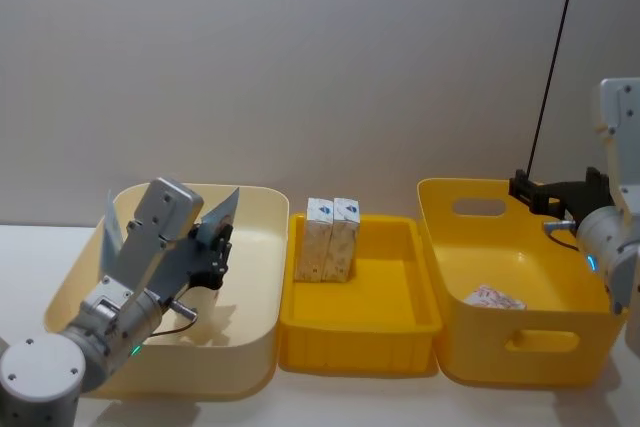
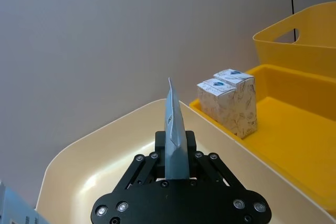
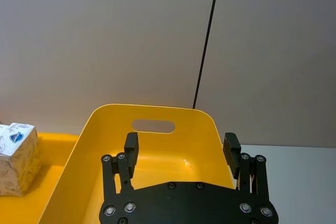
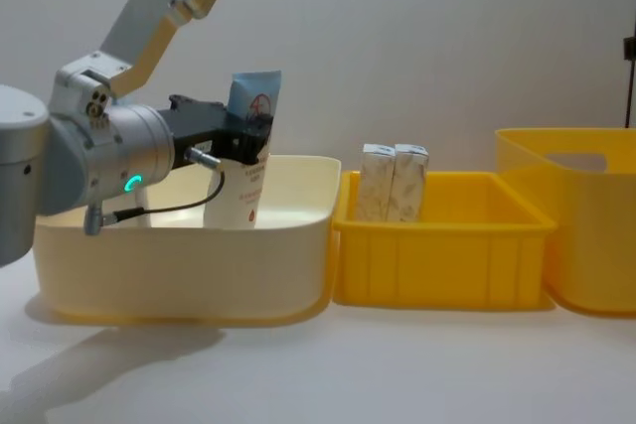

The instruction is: Bimanual collaborative sorting of washing and personal care products

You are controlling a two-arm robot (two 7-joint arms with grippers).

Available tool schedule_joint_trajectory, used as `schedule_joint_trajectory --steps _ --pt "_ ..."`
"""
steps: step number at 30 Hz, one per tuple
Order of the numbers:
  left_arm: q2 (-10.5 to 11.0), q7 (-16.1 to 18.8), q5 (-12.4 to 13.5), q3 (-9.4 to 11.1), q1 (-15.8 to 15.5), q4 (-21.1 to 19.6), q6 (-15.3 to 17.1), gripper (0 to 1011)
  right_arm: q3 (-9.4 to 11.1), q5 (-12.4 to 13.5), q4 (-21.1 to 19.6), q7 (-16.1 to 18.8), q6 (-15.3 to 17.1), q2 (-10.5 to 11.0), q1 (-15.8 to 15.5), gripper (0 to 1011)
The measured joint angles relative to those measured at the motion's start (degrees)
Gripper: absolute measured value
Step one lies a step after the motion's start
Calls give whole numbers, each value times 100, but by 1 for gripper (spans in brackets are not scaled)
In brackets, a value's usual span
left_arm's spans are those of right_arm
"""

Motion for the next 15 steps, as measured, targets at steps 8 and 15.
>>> schedule_joint_trajectory --steps 8,15 --pt "-3 -77 23 -20 -47 -43 -122 199 0 0 0 0 0 0 0 1001" --pt "-5 -119 52 -55 -98 -122 -210 200 0 0 0 0 0 0 0 1001"
